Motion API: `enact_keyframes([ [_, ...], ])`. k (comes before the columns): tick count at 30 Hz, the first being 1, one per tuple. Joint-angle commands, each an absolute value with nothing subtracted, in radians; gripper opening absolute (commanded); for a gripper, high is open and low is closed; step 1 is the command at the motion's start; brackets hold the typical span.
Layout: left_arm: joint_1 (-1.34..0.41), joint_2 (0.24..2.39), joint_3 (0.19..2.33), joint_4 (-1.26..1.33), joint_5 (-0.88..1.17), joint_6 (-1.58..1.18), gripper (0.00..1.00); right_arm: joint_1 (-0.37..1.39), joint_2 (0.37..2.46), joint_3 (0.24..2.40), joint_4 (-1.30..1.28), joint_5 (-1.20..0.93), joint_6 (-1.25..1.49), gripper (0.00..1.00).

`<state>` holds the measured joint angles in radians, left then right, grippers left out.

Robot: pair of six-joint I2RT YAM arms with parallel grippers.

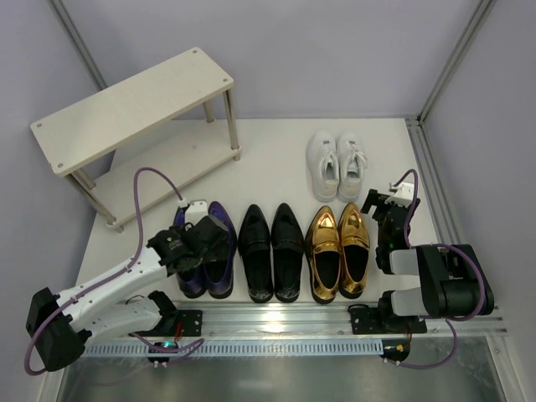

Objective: Place and organize the shoes onto the shoe shelf

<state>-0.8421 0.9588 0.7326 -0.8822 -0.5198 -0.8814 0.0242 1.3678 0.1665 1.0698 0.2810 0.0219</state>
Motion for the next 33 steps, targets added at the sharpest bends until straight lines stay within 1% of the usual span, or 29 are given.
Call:
enact_keyframes([
  [1,-0.844,0.98,0.758,-0.881,-0.494,-0.876,1.0,0.028,1.365,0.184,1.154,0.282,0.02,0.97],
  [6,-0.844,1.008,0.726,-0.83,-0.494,-0.862,1.0,0.028,1.364,0.184,1.154,0.282,0.02,0.97],
  [13,-0.844,1.051,0.68,-0.72,-0.567,-0.83,0.98,0.028,1.365,0.184,1.152,0.282,0.02,0.97],
  [17,-0.842,1.037,0.635,-0.669,-0.606,-0.831,0.94,0.028,1.365,0.184,1.152,0.282,0.021,0.97],
  [19,-0.841,1.022,0.605,-0.65,-0.617,-0.844,0.88,0.028,1.364,0.184,1.152,0.282,0.021,0.97],
  [20,-0.841,1.003,0.597,-0.649,-0.621,-0.862,0.84,0.028,1.365,0.184,1.152,0.282,0.021,0.97],
  [21,-0.839,0.994,0.586,-0.641,-0.624,-0.867,0.77,0.028,1.365,0.184,1.152,0.281,0.021,0.97],
  [23,-0.838,0.979,0.565,-0.641,-0.63,-0.89,0.69,0.028,1.365,0.184,1.151,0.282,0.021,0.97],
  [25,-0.836,0.963,0.552,-0.663,-0.653,-0.948,0.46,0.028,1.364,0.186,1.151,0.281,0.02,0.97],
  [26,-0.836,0.96,0.539,-0.676,-0.666,-0.978,0.21,0.028,1.364,0.184,1.152,0.282,0.02,0.97],
  [27,-0.836,0.957,0.529,-0.686,-0.673,-1.026,0.13,0.028,1.365,0.184,1.152,0.281,0.021,0.97],
  [29,-0.835,0.959,0.512,-0.67,-0.669,-1.034,0.04,0.028,1.365,0.184,1.151,0.281,0.021,0.97],
  [31,-0.835,0.985,0.517,-0.672,-0.669,-1.04,0.0,0.028,1.365,0.186,1.151,0.282,0.021,0.97],
  [33,-0.836,1.006,0.529,-0.687,-0.666,-1.039,0.0,0.028,1.364,0.186,1.152,0.281,0.021,0.97],
])
